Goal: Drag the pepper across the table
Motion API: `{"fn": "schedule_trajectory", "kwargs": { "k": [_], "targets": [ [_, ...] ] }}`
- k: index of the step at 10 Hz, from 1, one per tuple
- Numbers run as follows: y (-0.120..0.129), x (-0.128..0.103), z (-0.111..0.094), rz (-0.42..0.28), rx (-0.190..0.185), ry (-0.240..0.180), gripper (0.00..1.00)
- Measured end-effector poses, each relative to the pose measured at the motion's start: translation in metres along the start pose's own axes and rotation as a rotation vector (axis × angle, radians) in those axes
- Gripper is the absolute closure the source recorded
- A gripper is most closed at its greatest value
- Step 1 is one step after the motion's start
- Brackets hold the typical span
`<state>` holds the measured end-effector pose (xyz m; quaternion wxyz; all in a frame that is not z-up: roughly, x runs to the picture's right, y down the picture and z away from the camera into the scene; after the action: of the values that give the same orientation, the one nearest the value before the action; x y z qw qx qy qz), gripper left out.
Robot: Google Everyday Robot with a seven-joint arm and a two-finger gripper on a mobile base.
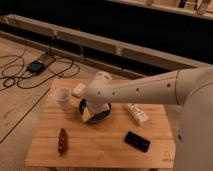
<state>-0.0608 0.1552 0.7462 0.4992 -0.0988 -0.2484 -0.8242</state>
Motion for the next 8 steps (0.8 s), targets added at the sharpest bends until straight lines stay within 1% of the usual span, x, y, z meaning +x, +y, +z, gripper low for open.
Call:
{"fn": "schedule_trajectory", "kwargs": {
  "k": [1, 2, 3, 4, 5, 6, 7, 8],
  "targets": [
    [-0.017, -0.009, 0.001, -0.005, -0.007, -0.001, 0.2],
    [-0.042, -0.023, 0.003, -0.013, -0.012, -0.007, 0.2],
    [-0.071, -0.038, 0.006, -0.017, -0.005, -0.018, 0.2],
    [-0.092, -0.046, 0.008, -0.019, 0.003, -0.027, 0.2],
    [-0.12, -0.053, 0.012, -0.026, 0.019, -0.039, 0.2],
    [-0.141, -0.054, 0.016, -0.037, 0.03, -0.044, 0.2],
    [-0.156, -0.054, 0.019, -0.046, 0.038, -0.051, 0.2],
    [-0.169, -0.048, 0.024, -0.053, 0.044, -0.053, 0.2]
  ]
}}
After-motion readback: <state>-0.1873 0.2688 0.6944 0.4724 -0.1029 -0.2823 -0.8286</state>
